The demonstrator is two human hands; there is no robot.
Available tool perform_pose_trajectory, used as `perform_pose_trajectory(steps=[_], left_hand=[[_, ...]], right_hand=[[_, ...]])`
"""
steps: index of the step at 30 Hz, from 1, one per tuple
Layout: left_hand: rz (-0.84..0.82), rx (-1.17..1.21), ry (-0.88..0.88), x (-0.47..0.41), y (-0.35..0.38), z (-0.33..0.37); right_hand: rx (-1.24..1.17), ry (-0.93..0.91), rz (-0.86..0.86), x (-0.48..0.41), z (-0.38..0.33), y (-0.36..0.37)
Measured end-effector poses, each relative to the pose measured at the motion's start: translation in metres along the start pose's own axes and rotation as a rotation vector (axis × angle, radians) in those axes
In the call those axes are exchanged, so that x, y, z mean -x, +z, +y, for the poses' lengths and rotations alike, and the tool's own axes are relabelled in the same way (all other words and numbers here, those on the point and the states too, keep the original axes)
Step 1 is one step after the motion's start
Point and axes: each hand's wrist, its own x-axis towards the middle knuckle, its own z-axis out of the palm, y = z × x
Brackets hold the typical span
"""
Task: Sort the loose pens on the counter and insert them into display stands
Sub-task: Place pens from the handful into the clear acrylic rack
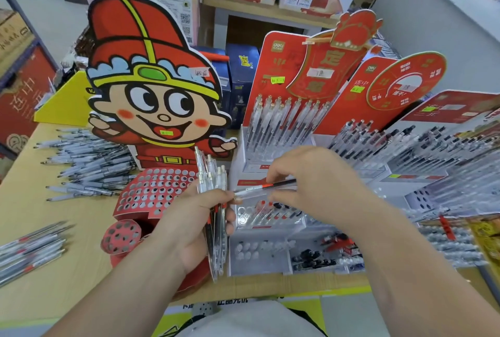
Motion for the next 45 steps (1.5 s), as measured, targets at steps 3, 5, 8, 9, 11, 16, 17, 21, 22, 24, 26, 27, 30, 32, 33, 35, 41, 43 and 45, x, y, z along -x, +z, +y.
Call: perform_pose_trajectory(steps=[3,5,8,9,11,16,17,21,22,24,26,27,30,32,33,35,41,43,45], left_hand=[[-0.001,-0.013,0.015,0.001,0.001,-0.002],[0.014,-0.004,0.018,-0.001,-0.001,-0.001],[0.022,0.02,0.029,-0.002,-0.002,0.002],[0.018,0.018,0.031,-0.002,0.0,0.001],[0.017,-0.003,0.022,-0.003,0.004,-0.002],[0.03,0.009,0.008,-0.009,0.008,-0.004],[0.027,0.024,0.014,-0.009,0.008,-0.003],[0.011,0.063,0.0,-0.01,0.004,-0.002],[0.005,0.066,-0.006,-0.01,0.003,-0.002],[0.0,0.072,-0.014,-0.009,0.003,-0.002],[-0.001,0.073,-0.008,-0.012,0.003,-0.004],[0.0,0.071,-0.004,-0.014,0.004,-0.004],[-0.02,0.068,0.008,-0.015,0.006,-0.004],[-0.037,0.076,0.026,-0.013,0.006,-0.003],[-0.042,0.078,0.03,-0.011,0.006,-0.003],[-0.049,0.075,0.028,-0.009,0.004,-0.003],[-0.05,0.08,0.007,-0.007,-0.001,-0.003],[-0.04,0.098,0.013,-0.009,-0.003,-0.004],[-0.041,0.121,0.015,-0.01,-0.004,-0.003]], right_hand=[[0.113,-0.068,-0.004,-0.006,-0.01,0.009],[0.151,-0.082,-0.009,-0.006,-0.014,0.015],[0.213,-0.104,0.028,-0.004,-0.018,0.023],[0.231,-0.102,0.043,-0.003,-0.018,0.027],[0.256,-0.086,0.061,-0.003,-0.018,0.032],[0.028,0.071,0.046,-0.002,-0.009,0.025],[-0.059,0.126,0.068,0.0,-0.005,0.021],[-0.457,0.295,0.184,0.003,0.013,0.005],[-0.535,0.32,0.227,0.002,0.017,0.003],[-0.612,0.35,0.355,-0.001,0.025,0.002],[-0.633,0.359,0.483,-0.008,0.029,0.002],[-0.649,0.355,0.527,-0.012,0.03,0.003],[-0.685,0.335,0.618,-0.024,0.028,0.005],[-0.681,0.333,0.669,-0.031,0.028,0.006],[-0.671,0.333,0.689,-0.034,0.028,0.007],[-0.649,0.332,0.712,-0.039,0.03,0.009],[-0.594,0.323,0.726,-0.045,0.035,0.011],[-0.575,0.322,0.722,-0.044,0.037,0.01],[-0.555,0.326,0.7,-0.043,0.04,0.011]])
